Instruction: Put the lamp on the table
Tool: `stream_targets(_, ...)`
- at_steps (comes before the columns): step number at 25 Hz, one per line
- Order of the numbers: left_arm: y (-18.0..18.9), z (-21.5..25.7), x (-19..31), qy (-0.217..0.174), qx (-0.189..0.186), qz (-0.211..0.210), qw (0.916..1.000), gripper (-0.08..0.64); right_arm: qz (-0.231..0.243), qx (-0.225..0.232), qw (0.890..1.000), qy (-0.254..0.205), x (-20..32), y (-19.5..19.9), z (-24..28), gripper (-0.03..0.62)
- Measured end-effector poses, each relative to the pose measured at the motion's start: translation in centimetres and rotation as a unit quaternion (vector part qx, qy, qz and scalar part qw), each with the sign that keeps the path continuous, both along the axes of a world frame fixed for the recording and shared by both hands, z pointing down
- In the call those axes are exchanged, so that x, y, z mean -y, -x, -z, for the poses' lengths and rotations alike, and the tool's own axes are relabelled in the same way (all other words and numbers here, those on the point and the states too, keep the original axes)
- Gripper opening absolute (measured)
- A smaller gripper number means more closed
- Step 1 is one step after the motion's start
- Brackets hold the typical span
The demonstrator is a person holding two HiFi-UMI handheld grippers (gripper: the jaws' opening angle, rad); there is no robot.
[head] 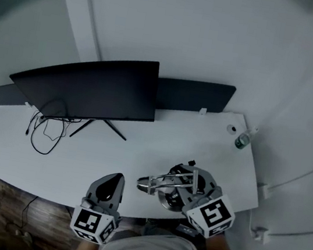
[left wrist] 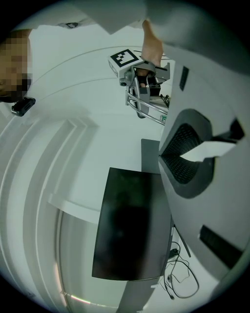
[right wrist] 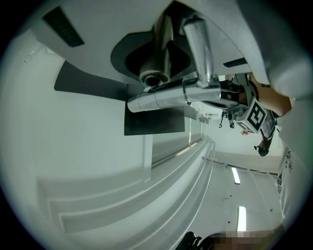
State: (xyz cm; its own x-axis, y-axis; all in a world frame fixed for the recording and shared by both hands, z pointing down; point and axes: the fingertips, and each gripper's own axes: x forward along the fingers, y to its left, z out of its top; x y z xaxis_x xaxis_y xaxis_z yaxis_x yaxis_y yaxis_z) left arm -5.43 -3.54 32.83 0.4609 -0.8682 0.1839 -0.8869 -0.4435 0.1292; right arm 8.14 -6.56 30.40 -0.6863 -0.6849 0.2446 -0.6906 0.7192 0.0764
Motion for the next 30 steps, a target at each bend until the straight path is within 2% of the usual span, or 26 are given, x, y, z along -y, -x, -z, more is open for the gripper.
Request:
stream_targets(7, -0.5, -0.1, 1.7, 0.003, 0.006, 0.006, 1.0, 0.002, 0.005, -0.001, 1.0, 0.002, 2.1, -0.2, -0.2, 0.052)
stream_targets(14, -0.5, -0.1, 3.1, 0.006, 0.007, -0.014, 0.9999, 0.002, -0.006, 0.0, 1.0, 0.003, 3.3, 0.1, 0.3, 0.052)
stream_targets(30, 2.0, -0.6, 7.2, 0.016, -0.003, -0.017, 0.9997, 0.002, -0.032, -0.001, 0.999, 0.012, 8.0, 1.8, -0.4, 0.052)
